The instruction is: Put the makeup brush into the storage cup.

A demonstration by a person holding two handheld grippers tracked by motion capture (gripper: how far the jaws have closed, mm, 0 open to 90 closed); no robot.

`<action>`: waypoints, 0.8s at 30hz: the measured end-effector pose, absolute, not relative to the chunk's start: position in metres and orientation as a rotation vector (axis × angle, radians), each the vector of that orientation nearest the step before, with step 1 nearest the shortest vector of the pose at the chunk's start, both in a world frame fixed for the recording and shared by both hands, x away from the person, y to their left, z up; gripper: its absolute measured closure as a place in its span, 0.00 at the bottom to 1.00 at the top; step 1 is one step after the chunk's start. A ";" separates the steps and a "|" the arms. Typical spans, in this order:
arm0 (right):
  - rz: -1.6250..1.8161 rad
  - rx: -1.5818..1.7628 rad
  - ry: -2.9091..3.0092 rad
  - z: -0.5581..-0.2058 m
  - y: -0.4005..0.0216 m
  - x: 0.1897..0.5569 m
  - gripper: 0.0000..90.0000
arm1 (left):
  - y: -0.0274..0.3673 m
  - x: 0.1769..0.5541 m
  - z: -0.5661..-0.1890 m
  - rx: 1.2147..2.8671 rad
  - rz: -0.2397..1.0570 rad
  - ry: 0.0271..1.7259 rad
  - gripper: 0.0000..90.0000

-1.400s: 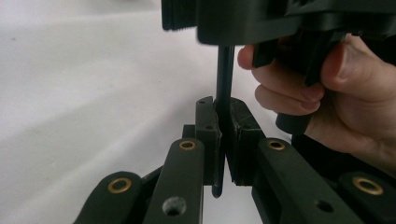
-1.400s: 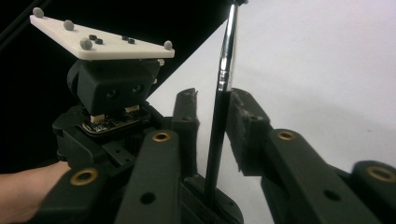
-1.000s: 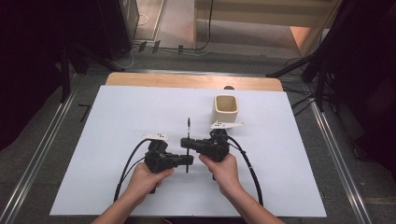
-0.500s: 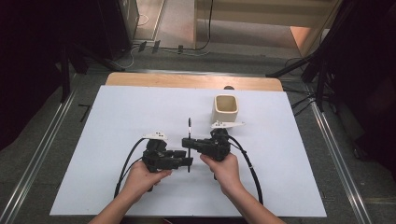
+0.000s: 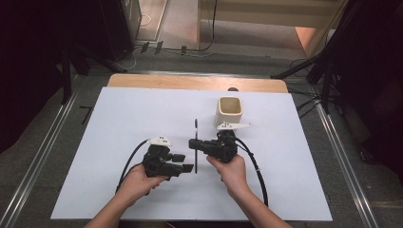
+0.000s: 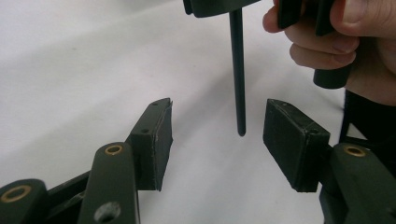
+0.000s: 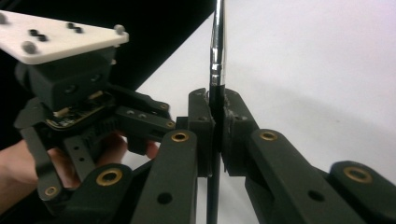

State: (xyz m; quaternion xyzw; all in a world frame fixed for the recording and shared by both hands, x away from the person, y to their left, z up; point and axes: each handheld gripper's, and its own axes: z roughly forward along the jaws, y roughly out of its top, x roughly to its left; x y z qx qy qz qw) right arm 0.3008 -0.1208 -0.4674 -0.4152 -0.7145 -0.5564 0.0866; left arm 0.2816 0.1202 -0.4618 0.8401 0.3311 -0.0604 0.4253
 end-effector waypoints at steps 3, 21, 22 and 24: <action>-1.653 -1.247 -2.151 -0.467 -0.123 0.301 0.95 | 0.124 0.279 -0.458 2.129 -0.121 0.797 0.48; -1.625 -1.269 -2.195 -0.469 -0.125 0.303 0.95 | 0.143 0.275 -0.462 2.278 -0.085 0.676 0.00; -1.625 -1.271 -2.195 -0.469 -0.125 0.303 0.95 | 0.144 0.275 -0.462 2.287 -0.082 0.661 0.00; -1.625 -1.271 -2.197 -0.468 -0.126 0.303 0.95 | 0.147 0.273 -0.463 2.299 -0.075 0.606 0.00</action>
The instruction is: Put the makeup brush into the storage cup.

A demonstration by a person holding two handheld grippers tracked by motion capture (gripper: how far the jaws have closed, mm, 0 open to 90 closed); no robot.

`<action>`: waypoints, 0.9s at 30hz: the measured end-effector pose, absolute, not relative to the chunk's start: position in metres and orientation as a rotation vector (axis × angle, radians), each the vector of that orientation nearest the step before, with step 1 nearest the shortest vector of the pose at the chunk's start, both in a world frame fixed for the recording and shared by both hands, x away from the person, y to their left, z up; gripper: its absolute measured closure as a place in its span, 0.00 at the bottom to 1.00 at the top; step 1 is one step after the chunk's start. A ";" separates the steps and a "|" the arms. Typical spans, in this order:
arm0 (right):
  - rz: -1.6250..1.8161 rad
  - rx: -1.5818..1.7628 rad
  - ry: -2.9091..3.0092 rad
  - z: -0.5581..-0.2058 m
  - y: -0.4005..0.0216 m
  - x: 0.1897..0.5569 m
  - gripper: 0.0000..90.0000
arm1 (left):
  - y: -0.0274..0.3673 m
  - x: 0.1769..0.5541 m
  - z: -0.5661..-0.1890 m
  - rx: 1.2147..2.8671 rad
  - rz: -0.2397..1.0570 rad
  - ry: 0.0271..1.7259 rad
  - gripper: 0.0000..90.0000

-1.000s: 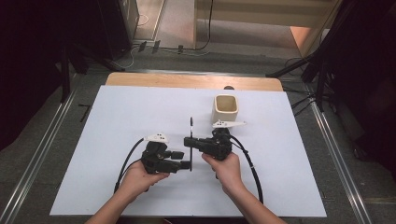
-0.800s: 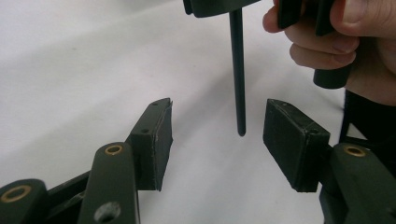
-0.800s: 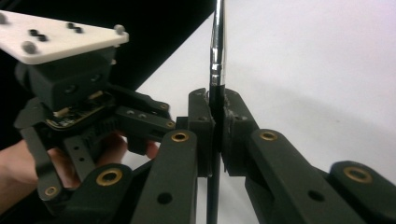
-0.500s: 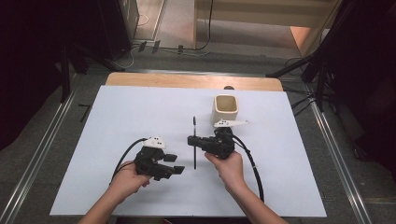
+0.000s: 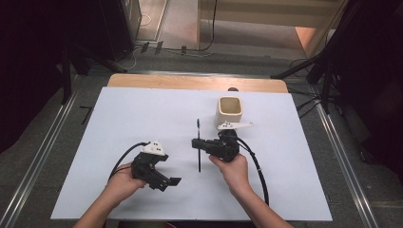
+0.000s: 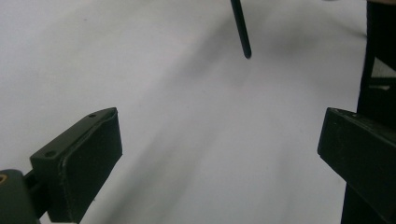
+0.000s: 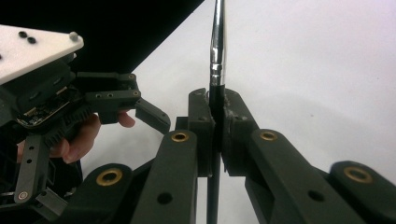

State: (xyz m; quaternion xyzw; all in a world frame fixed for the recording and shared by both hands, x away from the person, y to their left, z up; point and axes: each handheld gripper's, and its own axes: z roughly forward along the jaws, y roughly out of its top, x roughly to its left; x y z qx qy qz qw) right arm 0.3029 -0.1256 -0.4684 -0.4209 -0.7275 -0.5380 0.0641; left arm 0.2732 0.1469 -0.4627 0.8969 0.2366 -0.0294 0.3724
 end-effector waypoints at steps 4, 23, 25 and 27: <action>-1.637 -1.268 -2.197 -0.468 -0.127 0.303 0.95 | 0.153 0.271 -0.461 2.303 -0.031 0.545 0.00; -1.631 -1.283 -2.228 -0.467 -0.131 0.304 0.95 | 0.197 0.273 -0.464 2.270 0.060 0.595 0.00; -1.631 -1.286 -2.227 -0.466 -0.132 0.304 0.95 | 0.201 0.273 -0.465 2.263 0.062 0.610 0.00; -1.630 -1.288 -2.232 -0.466 -0.133 0.304 0.95 | 0.204 0.272 -0.466 2.260 0.071 0.614 0.00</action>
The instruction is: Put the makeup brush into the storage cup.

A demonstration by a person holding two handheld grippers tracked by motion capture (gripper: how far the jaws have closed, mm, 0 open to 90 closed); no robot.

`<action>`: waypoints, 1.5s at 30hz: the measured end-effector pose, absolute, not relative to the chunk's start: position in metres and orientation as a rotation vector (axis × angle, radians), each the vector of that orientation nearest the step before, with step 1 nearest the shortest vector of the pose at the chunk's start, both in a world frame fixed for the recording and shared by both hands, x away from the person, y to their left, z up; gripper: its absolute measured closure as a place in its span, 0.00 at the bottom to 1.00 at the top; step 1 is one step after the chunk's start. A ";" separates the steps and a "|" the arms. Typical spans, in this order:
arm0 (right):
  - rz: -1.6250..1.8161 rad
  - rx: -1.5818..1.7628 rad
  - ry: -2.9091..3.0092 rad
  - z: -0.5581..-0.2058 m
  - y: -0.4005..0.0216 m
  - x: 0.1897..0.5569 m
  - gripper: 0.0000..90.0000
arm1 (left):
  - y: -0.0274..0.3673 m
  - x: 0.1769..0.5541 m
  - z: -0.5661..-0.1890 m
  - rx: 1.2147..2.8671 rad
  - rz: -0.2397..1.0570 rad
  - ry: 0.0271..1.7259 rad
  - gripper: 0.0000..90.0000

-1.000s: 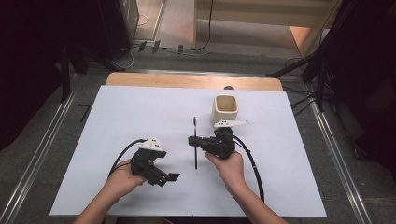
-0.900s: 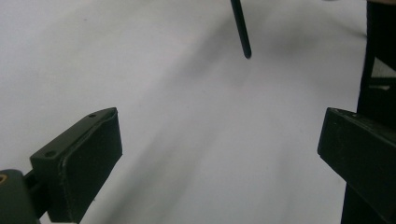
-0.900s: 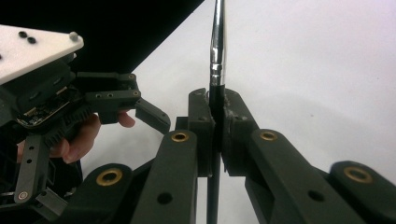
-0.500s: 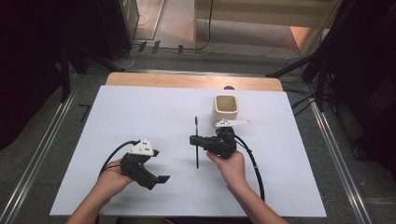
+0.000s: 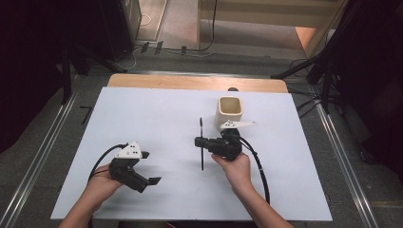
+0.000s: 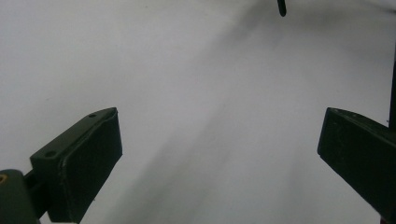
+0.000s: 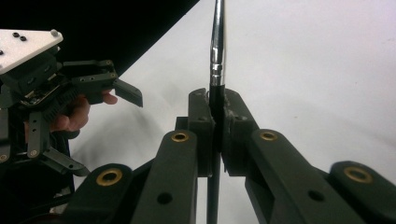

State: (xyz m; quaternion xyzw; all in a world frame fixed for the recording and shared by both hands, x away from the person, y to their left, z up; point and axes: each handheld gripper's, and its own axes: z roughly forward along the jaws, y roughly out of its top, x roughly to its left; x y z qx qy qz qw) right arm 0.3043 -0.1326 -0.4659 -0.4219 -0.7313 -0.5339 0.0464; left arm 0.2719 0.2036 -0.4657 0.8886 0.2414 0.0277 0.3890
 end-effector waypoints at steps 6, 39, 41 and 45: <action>-1.629 -1.297 -2.236 -0.465 -0.135 0.304 0.95 | 0.212 0.270 -0.465 2.255 0.097 0.631 0.00; -1.659 -1.353 -2.246 -0.449 -0.169 0.316 0.95 | 0.226 0.270 -0.465 2.195 0.083 0.688 0.00; -1.661 -1.357 -2.244 -0.449 -0.172 0.317 0.95 | 0.226 0.270 -0.464 2.192 0.080 0.690 0.00; -1.665 -1.364 -2.248 -0.446 -0.175 0.319 0.95 | 0.227 0.269 -0.464 2.196 0.085 0.695 0.00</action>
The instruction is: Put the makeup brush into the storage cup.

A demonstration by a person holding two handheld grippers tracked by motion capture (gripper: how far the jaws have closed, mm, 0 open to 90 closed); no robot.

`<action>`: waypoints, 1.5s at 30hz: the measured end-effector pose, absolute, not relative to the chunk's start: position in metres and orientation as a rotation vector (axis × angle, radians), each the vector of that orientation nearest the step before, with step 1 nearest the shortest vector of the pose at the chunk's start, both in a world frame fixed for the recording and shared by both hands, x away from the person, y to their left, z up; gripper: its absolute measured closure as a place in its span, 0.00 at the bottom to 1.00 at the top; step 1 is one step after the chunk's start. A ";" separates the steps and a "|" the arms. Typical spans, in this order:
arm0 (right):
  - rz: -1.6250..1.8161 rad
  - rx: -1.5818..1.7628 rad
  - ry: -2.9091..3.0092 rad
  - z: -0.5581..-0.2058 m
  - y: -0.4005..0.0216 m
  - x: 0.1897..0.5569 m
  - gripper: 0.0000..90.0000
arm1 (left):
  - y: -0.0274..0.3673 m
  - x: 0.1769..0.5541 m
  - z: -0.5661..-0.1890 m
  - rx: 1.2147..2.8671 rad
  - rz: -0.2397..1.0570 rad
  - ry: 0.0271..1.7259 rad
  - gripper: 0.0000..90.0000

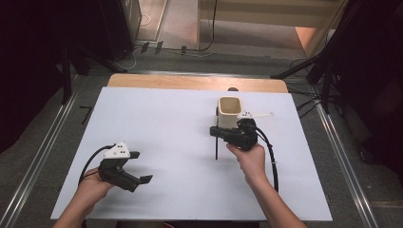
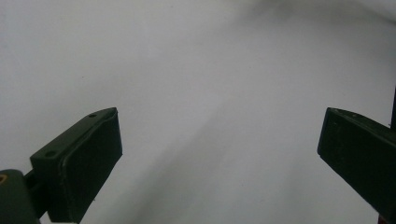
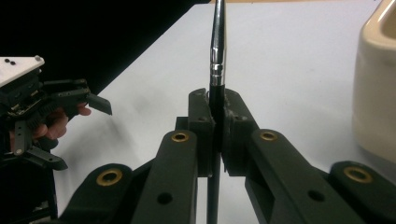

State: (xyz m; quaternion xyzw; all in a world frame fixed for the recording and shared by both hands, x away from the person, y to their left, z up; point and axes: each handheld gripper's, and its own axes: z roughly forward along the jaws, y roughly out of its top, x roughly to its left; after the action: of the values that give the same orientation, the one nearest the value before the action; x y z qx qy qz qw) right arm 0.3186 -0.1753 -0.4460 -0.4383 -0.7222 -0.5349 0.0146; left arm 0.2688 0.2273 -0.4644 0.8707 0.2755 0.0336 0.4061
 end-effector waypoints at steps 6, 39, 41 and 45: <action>-1.670 -1.373 -2.254 -0.444 -0.183 0.321 0.95 | 0.229 0.269 -0.465 2.195 0.085 0.701 0.00; -1.706 -1.436 -2.225 -0.434 -0.215 0.339 0.95 | 0.231 0.267 -0.464 2.198 0.099 0.705 0.00; -1.696 -1.434 -2.238 -0.432 -0.215 0.341 0.95 | 0.231 0.267 -0.464 2.199 0.098 0.705 0.00; -1.707 -1.435 -2.245 -0.426 -0.215 0.343 0.95 | 0.231 0.267 -0.465 2.201 0.097 0.707 0.00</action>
State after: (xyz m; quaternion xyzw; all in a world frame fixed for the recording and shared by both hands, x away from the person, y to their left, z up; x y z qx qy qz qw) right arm 0.3433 -0.2152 -0.4257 -0.4536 -0.7093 -0.5394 -0.0113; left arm 0.2673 0.2311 -0.4645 0.8710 0.2798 0.0384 0.4020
